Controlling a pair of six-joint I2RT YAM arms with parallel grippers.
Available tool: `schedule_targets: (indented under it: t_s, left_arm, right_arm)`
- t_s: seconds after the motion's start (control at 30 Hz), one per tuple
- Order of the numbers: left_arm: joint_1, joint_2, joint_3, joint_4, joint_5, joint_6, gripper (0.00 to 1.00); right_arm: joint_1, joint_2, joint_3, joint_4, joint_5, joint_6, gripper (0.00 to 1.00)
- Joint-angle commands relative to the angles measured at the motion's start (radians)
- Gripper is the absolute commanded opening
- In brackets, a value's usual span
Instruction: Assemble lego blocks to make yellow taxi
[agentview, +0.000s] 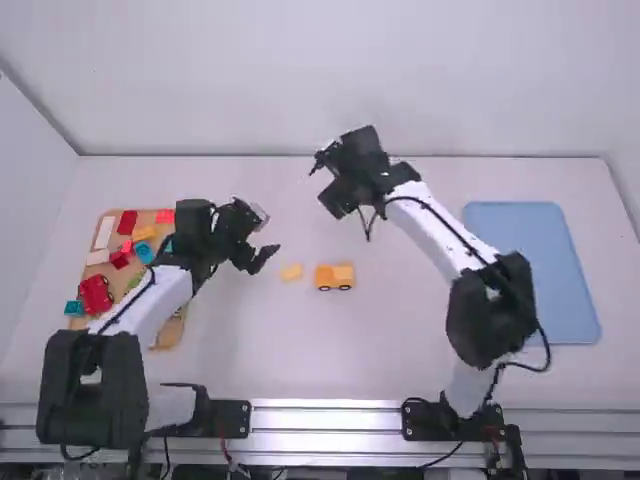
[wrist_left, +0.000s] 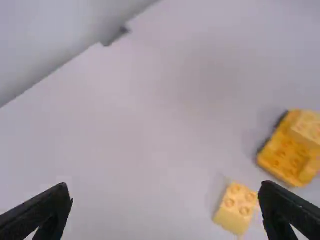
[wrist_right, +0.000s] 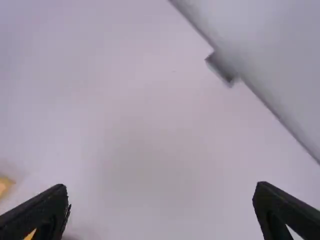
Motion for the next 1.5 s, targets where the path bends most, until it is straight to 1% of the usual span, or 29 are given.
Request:
schedule_targets:
  t_s: [0.0,0.13,0.17,0.27,0.3,0.33,0.37,0.47,0.6,0.7,0.87,1.13,1.37,1.47]
  left_arm:
    - [0.006,0.050,0.010,-0.008,0.212,0.238,0.99]
    - [0.006,0.161,0.011,0.033,0.452,0.381,0.99]
    - [0.006,0.182,0.011,0.040,0.475,0.394,0.99]
    - [0.006,0.278,0.011,0.078,0.496,0.406,0.99]
    - [0.006,0.289,0.011,0.084,0.496,0.406,0.99]
    - [0.006,0.335,0.011,0.109,0.500,0.406,0.99]
    - [0.006,0.359,0.011,0.125,0.510,0.407,0.99]
    - [0.006,0.430,0.011,0.171,0.520,0.410,0.99]
    - [0.006,0.488,0.011,0.187,0.490,0.410,0.99]
    - [0.006,0.521,0.011,0.197,0.448,0.410,0.99]
    - [0.009,0.560,0.011,0.225,0.407,0.409,0.93]
    - [0.035,0.590,0.018,0.223,0.420,0.412,0.92]
    - [0.039,0.608,0.004,0.281,0.443,0.409,0.87]
    - [0.039,0.631,0.013,0.301,0.468,0.405,0.87]
  right_arm:
    - [-0.039,-0.087,-0.145,0.050,-0.161,-0.066,0.98]
    - [-0.117,-0.192,-0.358,0.237,-0.271,-0.087,0.98]
    - [-0.127,-0.200,-0.379,0.258,-0.279,-0.082,0.98]
    - [-0.173,-0.232,-0.482,0.372,-0.333,-0.053,0.98]
    - [-0.175,-0.233,-0.485,0.378,-0.336,-0.051,0.98]
    - [-0.195,-0.237,-0.522,0.434,-0.369,-0.032,0.98]
    - [-0.204,-0.238,-0.539,0.458,-0.392,-0.034,0.98]
    - [-0.232,-0.237,-0.575,0.497,-0.488,-0.053,0.98]
    - [-0.268,-0.237,-0.594,0.494,-0.626,-0.133,0.98]
    - [-0.291,-0.237,-0.599,0.496,-0.680,-0.143,0.98]
    - [-0.308,-0.236,-0.599,0.495,-0.692,-0.143,0.98]
    - [-0.294,-0.236,-0.599,0.494,-0.685,-0.143,0.98]
    - [-0.293,-0.236,-0.599,0.517,-0.688,-0.139,0.98]
    - [-0.294,-0.236,-0.599,0.522,-0.688,-0.139,0.98]
